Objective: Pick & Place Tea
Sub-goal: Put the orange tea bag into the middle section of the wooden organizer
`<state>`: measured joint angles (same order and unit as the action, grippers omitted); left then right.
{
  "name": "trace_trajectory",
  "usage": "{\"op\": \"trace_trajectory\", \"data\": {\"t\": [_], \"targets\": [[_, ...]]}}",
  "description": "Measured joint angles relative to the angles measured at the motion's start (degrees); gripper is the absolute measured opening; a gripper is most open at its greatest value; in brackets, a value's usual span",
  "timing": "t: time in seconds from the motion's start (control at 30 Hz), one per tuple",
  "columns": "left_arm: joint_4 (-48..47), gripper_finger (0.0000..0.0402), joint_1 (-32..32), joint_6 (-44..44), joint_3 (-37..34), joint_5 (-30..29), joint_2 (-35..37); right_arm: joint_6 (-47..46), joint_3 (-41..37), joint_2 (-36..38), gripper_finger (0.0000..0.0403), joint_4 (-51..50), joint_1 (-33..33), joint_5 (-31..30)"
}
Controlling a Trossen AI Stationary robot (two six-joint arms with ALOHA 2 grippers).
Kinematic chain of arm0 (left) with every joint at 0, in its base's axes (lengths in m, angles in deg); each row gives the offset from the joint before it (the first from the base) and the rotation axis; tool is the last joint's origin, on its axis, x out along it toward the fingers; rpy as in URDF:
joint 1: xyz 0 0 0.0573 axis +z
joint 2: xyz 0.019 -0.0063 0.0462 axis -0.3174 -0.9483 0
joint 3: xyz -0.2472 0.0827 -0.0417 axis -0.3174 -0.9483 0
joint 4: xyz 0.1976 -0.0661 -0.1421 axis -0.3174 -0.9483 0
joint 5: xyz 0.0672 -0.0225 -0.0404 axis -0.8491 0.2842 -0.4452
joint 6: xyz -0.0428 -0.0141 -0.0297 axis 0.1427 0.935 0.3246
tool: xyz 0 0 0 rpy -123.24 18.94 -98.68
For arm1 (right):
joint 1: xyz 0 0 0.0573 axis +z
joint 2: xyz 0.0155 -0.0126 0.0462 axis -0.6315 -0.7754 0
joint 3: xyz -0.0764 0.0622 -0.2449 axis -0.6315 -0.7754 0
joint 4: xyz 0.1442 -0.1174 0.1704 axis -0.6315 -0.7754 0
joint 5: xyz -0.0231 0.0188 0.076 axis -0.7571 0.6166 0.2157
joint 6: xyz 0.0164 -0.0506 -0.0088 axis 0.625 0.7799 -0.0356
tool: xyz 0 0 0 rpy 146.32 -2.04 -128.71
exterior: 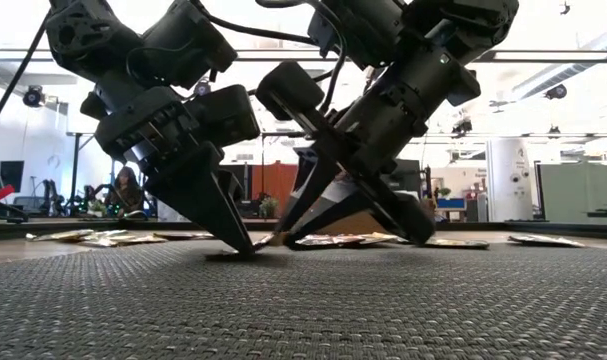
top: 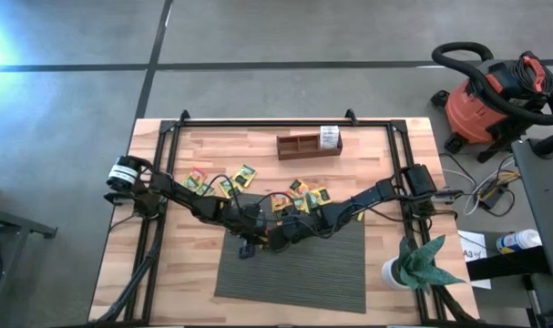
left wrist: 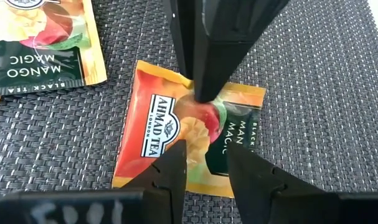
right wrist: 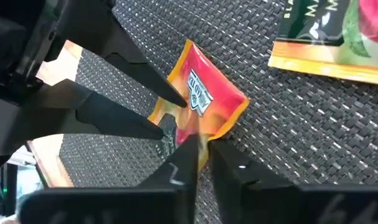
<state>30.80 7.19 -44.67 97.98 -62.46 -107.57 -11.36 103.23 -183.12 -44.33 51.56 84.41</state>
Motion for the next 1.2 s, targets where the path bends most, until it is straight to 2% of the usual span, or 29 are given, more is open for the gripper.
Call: {"op": "trace_trajectory", "data": {"t": [0.07,0.27,0.4,0.57,0.67,0.77,0.87,0.93,1.03,1.2], "targets": [[0.01,0.0112,0.0,-0.03,0.0,-0.05,0.02,0.43,0.0,0.0,0.0015,0.01,0.0,-0.87],[-0.33,0.0112,0.0,-0.01,0.0,-0.45,0.69,0.89,0.02,0.05,0.0009,0.07,-0.02,-2.49],[-2.96,0.0112,-0.02,-0.15,0.0,-4.45,4.93,0.57,0.04,0.84,0.0009,0.22,-0.11,-4.54],[-9.45,0.0112,-0.24,2.98,0.04,-16.5,15.3,-3.56,-1.33,4.64,0.0008,0.0,-0.03,-14.56],[-13.76,0.0112,-0.97,10.69,0.04,-26.97,22.86,-4.02,-2.03,8.23,0.0008,-0.55,-0.04,-23.91],[-15.05,0.0112,-2.15,18.64,-0.79,-39.08,30.1,-3.98,-2.14,11.79,0.0008,-2.13,0.14,-35.92],[-10.05,0.0112,-2.67,26.18,-3.87,-48.72,36.69,-3.91,-2.16,14.59,0.0008,-2.08,0.37,-48.03],[-4.64,0.0112,-2.19,32.5,-7.16,-51.34,40.36,-3.75,-2.16,15.96,0.0008,-1.05,0.3,-53.16],[7.79,0.0112,0.11,41.72,-13.2,-49.68,42.74,-1.27,-2.16,16.81,0.0008,2.51,-0.22,-55.65],[25.26,0.0112,3.85,54.36,-21.23,-43.94,40.88,6.87,-2.16,16.55,0.0008,13.84,-1.65,-54.19]]}}
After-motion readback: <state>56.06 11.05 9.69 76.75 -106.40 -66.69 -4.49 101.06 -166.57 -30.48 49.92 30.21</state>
